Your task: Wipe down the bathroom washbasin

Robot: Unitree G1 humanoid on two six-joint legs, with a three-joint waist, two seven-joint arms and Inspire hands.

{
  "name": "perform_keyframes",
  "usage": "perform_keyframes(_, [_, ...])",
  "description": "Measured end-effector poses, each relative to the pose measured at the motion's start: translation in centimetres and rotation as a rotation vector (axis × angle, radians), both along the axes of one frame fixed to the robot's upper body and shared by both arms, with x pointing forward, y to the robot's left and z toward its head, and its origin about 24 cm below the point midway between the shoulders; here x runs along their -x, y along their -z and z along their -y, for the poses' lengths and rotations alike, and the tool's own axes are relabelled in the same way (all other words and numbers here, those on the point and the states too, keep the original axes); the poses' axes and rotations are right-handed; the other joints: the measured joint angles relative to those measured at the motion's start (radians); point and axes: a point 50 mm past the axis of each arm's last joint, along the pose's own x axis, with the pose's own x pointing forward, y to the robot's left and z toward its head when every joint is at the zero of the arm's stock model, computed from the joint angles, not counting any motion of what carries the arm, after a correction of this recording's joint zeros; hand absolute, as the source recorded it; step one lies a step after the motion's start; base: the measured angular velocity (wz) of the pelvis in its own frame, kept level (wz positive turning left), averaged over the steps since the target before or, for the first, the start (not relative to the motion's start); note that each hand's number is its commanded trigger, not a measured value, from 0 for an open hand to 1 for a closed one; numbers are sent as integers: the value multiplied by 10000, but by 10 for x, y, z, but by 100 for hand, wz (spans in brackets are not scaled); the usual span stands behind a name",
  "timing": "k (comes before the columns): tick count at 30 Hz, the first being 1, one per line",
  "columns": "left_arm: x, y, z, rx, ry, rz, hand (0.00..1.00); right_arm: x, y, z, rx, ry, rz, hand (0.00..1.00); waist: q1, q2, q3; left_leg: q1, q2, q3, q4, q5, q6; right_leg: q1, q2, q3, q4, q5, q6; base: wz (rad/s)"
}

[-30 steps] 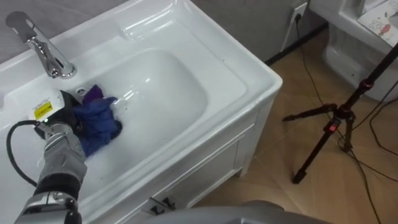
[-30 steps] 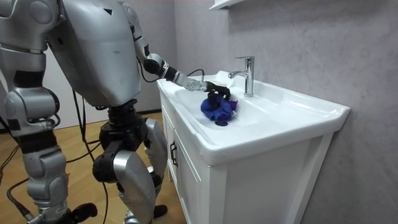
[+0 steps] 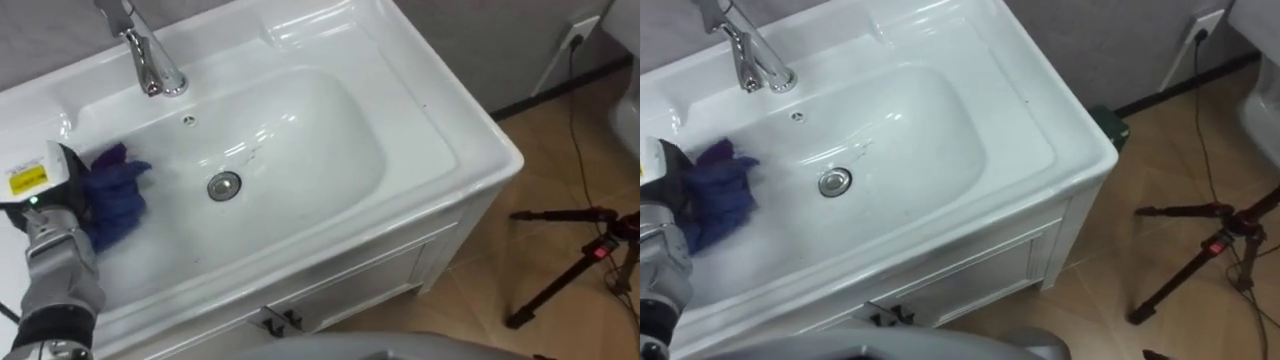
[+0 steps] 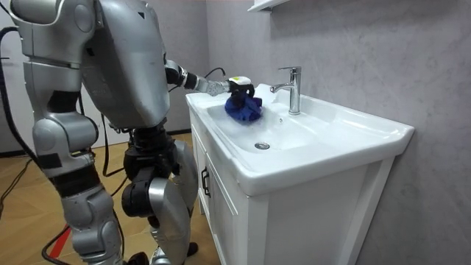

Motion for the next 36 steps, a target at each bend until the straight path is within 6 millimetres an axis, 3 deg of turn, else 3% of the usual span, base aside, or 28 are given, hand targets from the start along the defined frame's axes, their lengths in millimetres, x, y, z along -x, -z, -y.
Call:
perform_keyframes(2, [-3,-8,-3,-149,-31,292,100,2,0,1,-30,58,-86,0,7,47,3,-51,-44,-197,13,-1,0,-8,-41,-134,23,-7,13,17])
perform_keyframes(10, [-19,-53,-10,-1254,506,1675,100,0,-2,5,-75,85,-20,0,81,200,-3,-78,-81,-250,-25,0,1,-29,-82,-286,60,-28,50,6])
perform_keyframes(17, [-31,-84,1,-2007,1167,2772,100,11,-2,5,-120,311,-281,0,238,199,27,-88,-152,-254,-111,0,2,-29,-163,-391,46,-70,124,4])
perform_keyframes(29, [-31,-91,11,-2054,1627,3028,100,12,-1,2,-291,724,-161,0,136,-28,55,-173,-177,-447,-232,0,2,-5,-166,-560,-142,-72,116,4])
perform_keyframes(36, [-30,-88,13,-1859,1647,2801,100,11,0,1,-347,574,-183,0,145,-28,52,-169,-201,-441,-350,0,1,8,-182,-622,-154,-72,116,2])
